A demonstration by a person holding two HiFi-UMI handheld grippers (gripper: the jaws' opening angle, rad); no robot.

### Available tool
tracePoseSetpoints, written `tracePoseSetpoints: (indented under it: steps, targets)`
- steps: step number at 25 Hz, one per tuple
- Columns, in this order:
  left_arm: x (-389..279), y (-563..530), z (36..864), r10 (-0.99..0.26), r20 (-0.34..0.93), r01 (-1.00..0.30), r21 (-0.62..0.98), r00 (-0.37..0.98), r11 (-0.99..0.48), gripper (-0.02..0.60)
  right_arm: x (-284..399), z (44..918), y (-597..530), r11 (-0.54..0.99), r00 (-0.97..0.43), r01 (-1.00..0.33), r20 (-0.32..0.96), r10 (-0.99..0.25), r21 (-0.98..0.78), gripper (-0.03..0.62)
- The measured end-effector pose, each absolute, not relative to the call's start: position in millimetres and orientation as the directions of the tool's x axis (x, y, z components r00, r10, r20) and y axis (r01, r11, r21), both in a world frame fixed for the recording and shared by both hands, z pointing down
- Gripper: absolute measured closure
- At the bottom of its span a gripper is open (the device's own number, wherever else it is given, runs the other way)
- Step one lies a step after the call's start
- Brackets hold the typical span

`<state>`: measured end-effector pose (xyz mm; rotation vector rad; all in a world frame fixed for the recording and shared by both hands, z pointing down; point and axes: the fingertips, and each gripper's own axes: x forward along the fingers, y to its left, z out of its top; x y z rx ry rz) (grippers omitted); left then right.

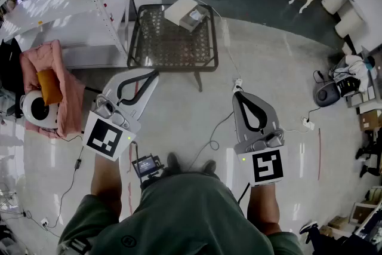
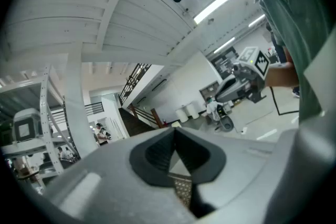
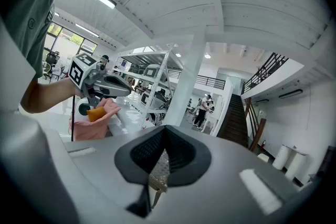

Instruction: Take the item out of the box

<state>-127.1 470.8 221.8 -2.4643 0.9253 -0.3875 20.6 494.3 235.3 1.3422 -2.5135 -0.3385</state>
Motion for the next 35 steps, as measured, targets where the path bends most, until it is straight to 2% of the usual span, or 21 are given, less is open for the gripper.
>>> tracePoseSetpoints:
  steps: [14, 18, 23, 27, 35]
  targets:
    - [-157, 461, 237, -0.636, 0.102, -0.504, -0.519, 0.765, -0.69, 0.58, -11, 243, 489, 0.51, -0.496, -0.804, 0.129, -0.859, 0.305, 0.588]
    - [-161, 454, 238, -0.633, 0.104, -0.505, -0.511, 0.767, -0.696, 0.58, -16, 232, 481, 0.507, -0.504, -0.815, 0.088, -0.859, 0.28, 0.588]
    - [-141, 442, 246, -0.609, 0.119, -0.479, -0.508, 0.784, -0.716, 0.58, 3, 228, 470, 0.488, -0.488, -0.826, 0.075, -0.87, 0.283, 0.588]
    - [-123, 430, 260, -0.641, 0.125, -0.541, -0.428, 0.758, -0.724, 0.578, 24, 238, 455, 0.501, -0.499, -0.825, 0.08, -0.863, 0.26, 0.588]
    - [-52, 381, 272, -0.687, 0.171, -0.574, -0.431, 0.706, -0.696, 0.579, 92, 251, 396, 0.569, -0.571, -0.787, 0.069, -0.818, 0.237, 0.588]
